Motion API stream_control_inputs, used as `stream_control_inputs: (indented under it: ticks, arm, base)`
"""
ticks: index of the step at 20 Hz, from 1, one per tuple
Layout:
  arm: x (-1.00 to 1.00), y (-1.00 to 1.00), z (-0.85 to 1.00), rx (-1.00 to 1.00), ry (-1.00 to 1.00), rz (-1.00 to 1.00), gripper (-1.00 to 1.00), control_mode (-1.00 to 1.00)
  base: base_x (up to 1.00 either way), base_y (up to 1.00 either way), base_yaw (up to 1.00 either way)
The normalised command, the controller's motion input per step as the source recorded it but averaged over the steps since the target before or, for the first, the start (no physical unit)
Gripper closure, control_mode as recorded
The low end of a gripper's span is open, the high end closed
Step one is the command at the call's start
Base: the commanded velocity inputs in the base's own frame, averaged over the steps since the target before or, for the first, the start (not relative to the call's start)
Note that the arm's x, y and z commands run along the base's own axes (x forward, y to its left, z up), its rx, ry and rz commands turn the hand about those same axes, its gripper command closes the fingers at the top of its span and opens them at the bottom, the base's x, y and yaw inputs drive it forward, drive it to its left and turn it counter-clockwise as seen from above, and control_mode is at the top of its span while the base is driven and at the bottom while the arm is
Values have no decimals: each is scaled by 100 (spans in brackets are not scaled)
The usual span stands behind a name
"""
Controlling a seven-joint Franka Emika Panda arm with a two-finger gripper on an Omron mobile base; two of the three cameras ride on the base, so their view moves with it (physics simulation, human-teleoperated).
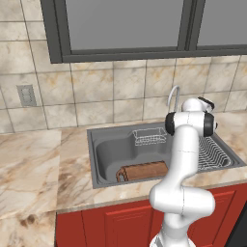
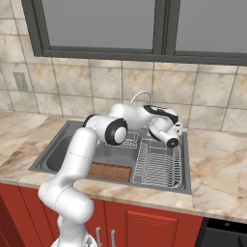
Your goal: Turn on the sink faucet with hot water and rinse the cutting board for ten seconds, then turn off the faucet. Push the cutting board to reach the water if necessary.
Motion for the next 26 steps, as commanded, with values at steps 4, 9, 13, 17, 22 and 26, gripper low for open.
stream_control_inputs:
  ticks: [4,9,13,17,22,26]
  arm:
    - [0,-7,0,0,0,0,-100,-100]
    - [0,-10,0,0,0,0,-100,-100]
    - [0,-15,0,1,0,0,-100,-100]
    - [0,-12,0,1,0,0,-100,-100]
    - [0,-9,0,1,0,0,-100,-100]
    - [0,-6,0,0,0,0,-100,-100]
  base:
    - [0,0,0]
    - [0,0,0]
    - [0,0,0]
    - [0,0,0]
    - [0,0,0]
    - [0,0,0]
